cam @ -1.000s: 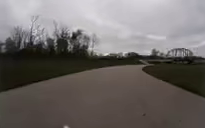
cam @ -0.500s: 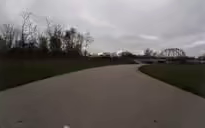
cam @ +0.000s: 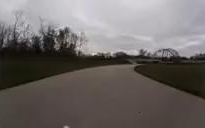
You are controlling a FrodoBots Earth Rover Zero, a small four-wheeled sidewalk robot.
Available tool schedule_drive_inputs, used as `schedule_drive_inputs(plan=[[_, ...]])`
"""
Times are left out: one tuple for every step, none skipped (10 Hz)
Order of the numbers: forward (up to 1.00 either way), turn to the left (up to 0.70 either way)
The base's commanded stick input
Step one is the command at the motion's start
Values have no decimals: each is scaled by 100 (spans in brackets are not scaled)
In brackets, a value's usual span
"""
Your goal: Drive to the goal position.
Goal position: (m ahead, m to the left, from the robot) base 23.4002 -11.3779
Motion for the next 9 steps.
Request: schedule_drive_inputs(plan=[[100,0],[100,0],[100,0],[100,0],[100,0],[100,0],[100,0],[100,0],[100,0]])
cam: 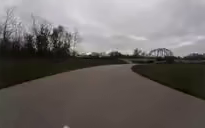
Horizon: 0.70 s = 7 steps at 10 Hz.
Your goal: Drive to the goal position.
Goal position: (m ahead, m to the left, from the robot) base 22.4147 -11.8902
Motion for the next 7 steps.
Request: schedule_drive_inputs(plan=[[100,0],[100,0],[100,0],[100,0],[100,0],[100,0],[100,-8]])
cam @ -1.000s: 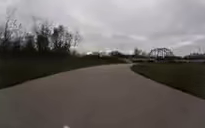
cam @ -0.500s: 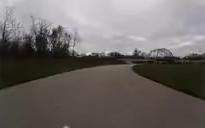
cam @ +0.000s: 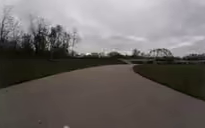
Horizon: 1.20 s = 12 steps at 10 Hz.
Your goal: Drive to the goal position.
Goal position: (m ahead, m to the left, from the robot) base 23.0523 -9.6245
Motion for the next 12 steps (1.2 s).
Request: schedule_drive_inputs(plan=[[100,-40],[100,-40],[100,-32],[100,0],[100,0],[100,0],[100,0],[100,0],[100,0],[100,0],[100,0],[100,0]])
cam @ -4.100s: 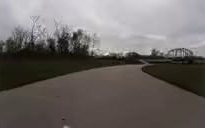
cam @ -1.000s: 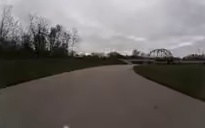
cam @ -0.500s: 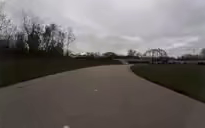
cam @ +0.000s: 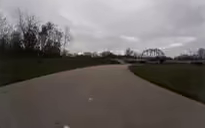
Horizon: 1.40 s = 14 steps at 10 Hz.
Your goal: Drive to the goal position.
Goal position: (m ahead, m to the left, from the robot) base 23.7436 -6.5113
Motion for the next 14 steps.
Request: schedule_drive_inputs(plan=[[100,0],[100,0],[100,0],[100,0],[100,0],[100,0],[100,0],[100,0],[100,0],[100,0],[100,0],[100,0],[100,0],[100,0]])
